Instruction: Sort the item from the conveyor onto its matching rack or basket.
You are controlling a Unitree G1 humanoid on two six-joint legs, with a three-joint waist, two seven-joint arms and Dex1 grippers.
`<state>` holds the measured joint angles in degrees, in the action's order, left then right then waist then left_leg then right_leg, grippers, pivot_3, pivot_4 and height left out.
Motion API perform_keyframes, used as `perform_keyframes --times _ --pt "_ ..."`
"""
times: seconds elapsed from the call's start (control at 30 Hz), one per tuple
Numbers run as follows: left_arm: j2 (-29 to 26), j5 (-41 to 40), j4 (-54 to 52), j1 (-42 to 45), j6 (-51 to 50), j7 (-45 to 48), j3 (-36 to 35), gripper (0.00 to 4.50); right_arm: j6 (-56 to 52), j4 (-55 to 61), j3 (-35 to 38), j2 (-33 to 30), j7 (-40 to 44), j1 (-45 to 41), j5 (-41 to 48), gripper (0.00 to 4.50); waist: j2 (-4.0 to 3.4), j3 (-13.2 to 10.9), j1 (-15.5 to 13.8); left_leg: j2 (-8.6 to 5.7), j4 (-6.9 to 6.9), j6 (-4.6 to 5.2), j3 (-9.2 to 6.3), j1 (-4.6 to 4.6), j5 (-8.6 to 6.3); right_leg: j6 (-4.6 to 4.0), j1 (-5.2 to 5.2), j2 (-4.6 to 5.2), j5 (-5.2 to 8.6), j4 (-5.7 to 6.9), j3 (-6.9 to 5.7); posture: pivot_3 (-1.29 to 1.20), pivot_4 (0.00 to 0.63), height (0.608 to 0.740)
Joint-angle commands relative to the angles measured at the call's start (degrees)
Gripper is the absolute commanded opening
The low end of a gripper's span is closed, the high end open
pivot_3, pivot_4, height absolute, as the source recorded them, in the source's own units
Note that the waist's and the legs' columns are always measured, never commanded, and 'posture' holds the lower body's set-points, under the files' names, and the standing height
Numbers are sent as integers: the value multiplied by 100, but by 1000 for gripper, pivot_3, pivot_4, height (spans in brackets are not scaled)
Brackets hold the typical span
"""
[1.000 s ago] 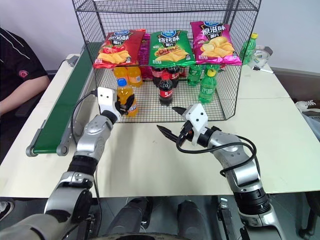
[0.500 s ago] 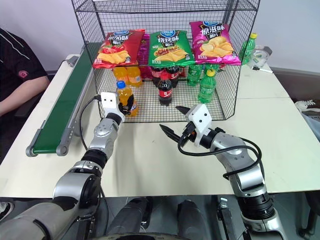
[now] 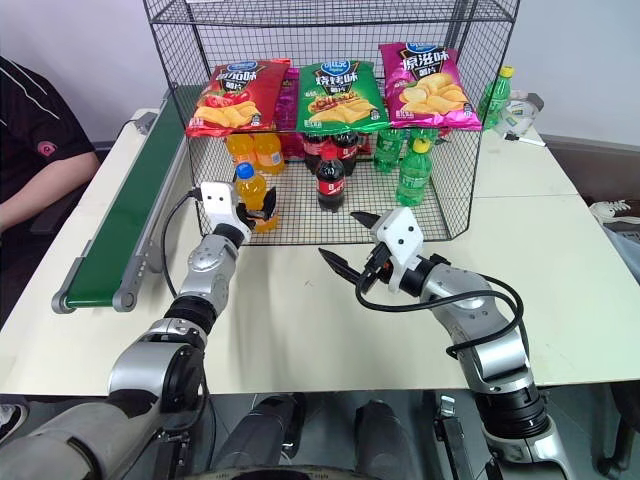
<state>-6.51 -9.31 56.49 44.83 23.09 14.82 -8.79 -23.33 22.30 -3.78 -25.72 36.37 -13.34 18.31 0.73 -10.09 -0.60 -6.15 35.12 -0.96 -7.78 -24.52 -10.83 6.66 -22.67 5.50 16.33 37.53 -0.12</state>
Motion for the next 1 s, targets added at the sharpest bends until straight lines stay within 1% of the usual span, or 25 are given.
perform_keyframes --times 0.03,0.13,0.23,0.37,0.47,0.57,0.63,0.73,0.8,0.87,1.0 --pt "-88 -37 -594 -169 5 44 -47 4462 22 215 39 6 -4 -37 72 4500 0 0 4 0 0 0 0 0 0 0 0 0 0 0 0 0 150 740" --pt "-136 -68 -1172 -443 -203 93 -15 4462 5 245 42 8 -15 -12 84 4500 0 0 20 0 -1 0 0 1 0 0 -1 0 0 1 2 0 150 740" --pt "-216 -144 -2068 -894 -522 293 57 4462 -11 276 51 -2 -22 19 93 4500 -1 1 28 1 -1 0 0 1 0 0 -1 0 0 1 3 0 150 740" --pt "-427 -38 -3318 -1520 -999 256 127 4462 -22 305 66 -23 -21 55 106 4500 -2 1 27 1 -1 0 0 1 0 -1 -1 1 0 1 4 0 150 740" --pt "-750 -136 -4400 -1988 -1714 426 193 4462 -26 331 93 -58 -8 73 124 4500 -2 1 25 2 -2 0 0 2 0 -1 -1 1 0 1 6 0 150 740" --pt "-1215 -683 -5452 -2415 -2767 806 24 4462 -53 340 187 -145 41 56 164 4500 -6 4 33 4 -2 -1 0 3 0 -3 -1 1 0 2 7 0 150 740" --pt "-1594 -975 -5962 -2690 -3325 1079 -108 4462 -83 332 278 -267 127 63 209 4500 -7 4 34 5 -3 -1 0 4 0 -4 0 4 1 2 8 0 150 740" --pt "-2174 -1373 -6444 -3106 -3975 1451 -390 4462 -171 243 511 -554 319 87 341 4500 -9 4 33 6 -4 -1 0 6 -1 -5 0 5 2 1 9 0 150 740" --pt "-2473 -1536 -6550 -3336 -4200 1623 -604 4462 -189 117 666 -736 430 111 402 4500 -10 4 29 6 -6 0 0 6 -1 -5 0 8 2 0 9 0 150 740" --pt "-2636 -1565 -6512 -3474 -4272 1666 -758 4462 -161 0 768 -867 504 134 410 4500 -10 4 8 8 -6 0 0 6 -1 -7 0 9 3 0 9 0 150 740" --pt "-2763 -1608 -6492 -3675 -4333 1713 -932 4462 -99 -142 907 -992 601 153 418 4500 -10 4 -15 8 -5 0 0 6 -2 -24 0 12 12 -7 13 0 150 740"
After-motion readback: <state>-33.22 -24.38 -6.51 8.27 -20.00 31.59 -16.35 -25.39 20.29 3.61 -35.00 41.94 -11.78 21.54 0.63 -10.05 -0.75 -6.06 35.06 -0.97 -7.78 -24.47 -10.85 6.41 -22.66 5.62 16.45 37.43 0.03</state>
